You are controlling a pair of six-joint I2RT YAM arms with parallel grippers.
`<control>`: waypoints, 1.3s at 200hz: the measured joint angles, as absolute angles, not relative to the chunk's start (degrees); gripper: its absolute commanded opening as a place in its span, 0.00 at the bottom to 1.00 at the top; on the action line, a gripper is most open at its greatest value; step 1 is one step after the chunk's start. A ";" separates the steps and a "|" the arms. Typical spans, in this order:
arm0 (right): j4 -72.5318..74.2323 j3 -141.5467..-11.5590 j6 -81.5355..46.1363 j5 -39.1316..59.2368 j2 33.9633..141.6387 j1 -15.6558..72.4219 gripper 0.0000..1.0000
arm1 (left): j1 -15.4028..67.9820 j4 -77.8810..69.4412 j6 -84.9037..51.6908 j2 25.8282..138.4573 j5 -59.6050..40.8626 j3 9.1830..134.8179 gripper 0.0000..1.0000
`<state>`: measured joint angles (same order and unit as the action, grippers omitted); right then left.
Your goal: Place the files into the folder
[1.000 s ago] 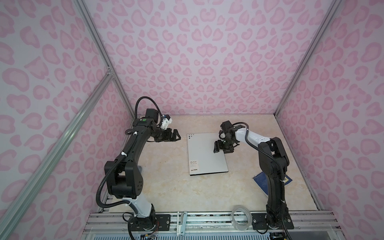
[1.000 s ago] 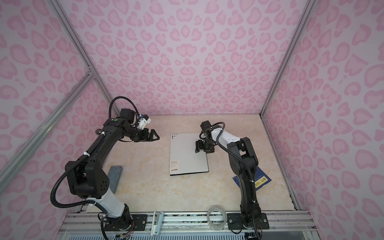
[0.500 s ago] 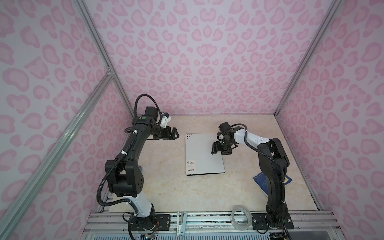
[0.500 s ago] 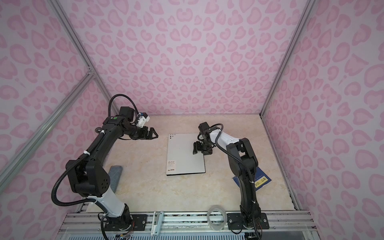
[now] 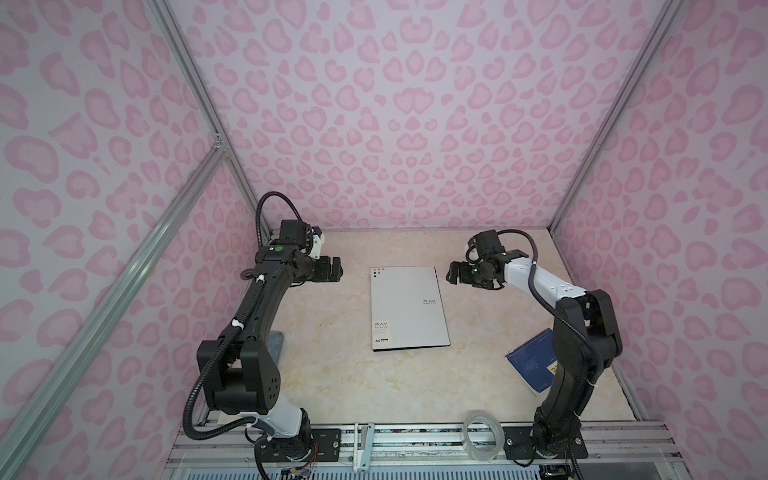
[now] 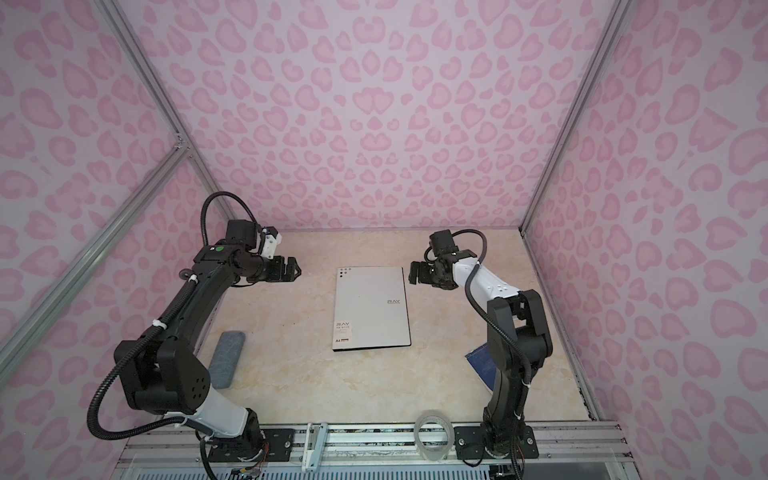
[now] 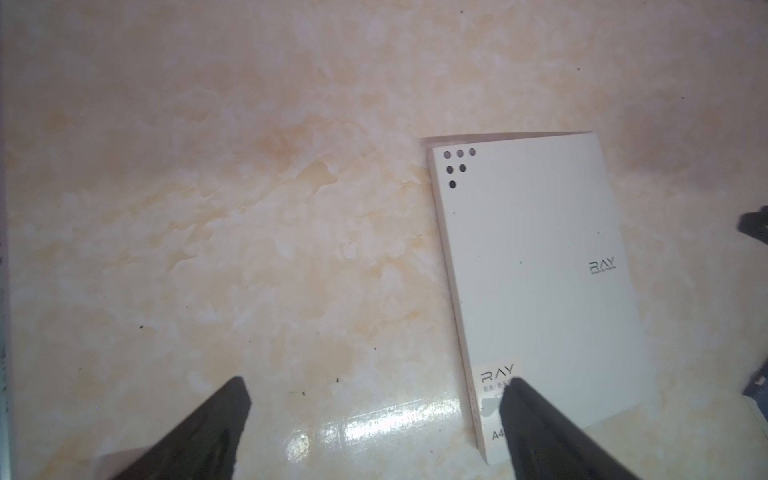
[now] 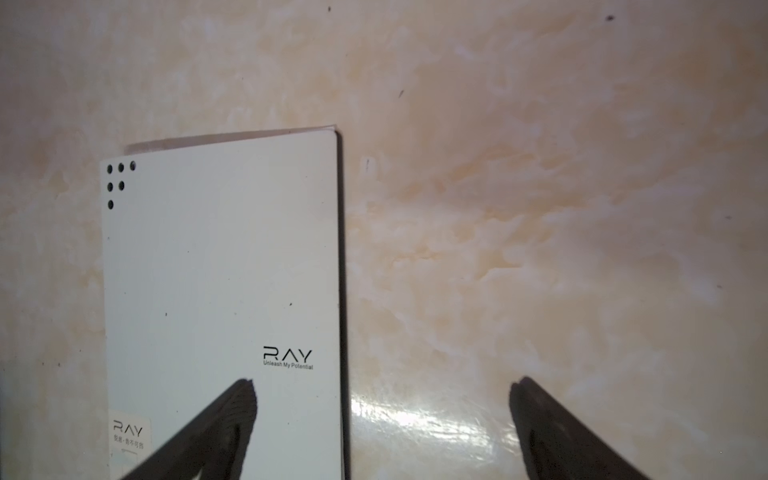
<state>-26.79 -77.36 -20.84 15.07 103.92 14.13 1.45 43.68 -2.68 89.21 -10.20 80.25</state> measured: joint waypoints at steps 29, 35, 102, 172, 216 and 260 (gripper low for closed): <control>-11.79 -64.84 -21.43 13.34 95.04 10.13 0.98 | -0.34 34.11 -6.52 84.03 -4.56 69.38 0.98; -8.29 -62.15 -21.12 12.69 93.56 9.76 0.98 | -0.89 31.27 -7.11 82.67 -3.84 66.57 0.98; 14.66 -46.57 -9.32 3.73 85.25 8.86 0.99 | -3.66 -0.14 -8.84 73.41 3.20 40.07 0.98; 32.73 -28.25 -2.33 -5.19 78.04 6.02 0.99 | -4.01 -28.77 -7.70 76.69 4.25 23.83 0.98; 39.66 -21.87 -0.84 -7.42 74.04 4.58 0.99 | -3.95 -46.44 -7.35 78.85 3.90 17.02 0.97; 48.05 -15.09 -0.43 -7.57 75.46 2.31 0.99 | -3.53 -60.18 -6.31 83.00 3.44 11.90 0.97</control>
<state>48.05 -15.09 -0.43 -7.57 75.46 2.31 -3.53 -60.18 -6.31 83.00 3.44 11.90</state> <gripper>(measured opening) 0.986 0.977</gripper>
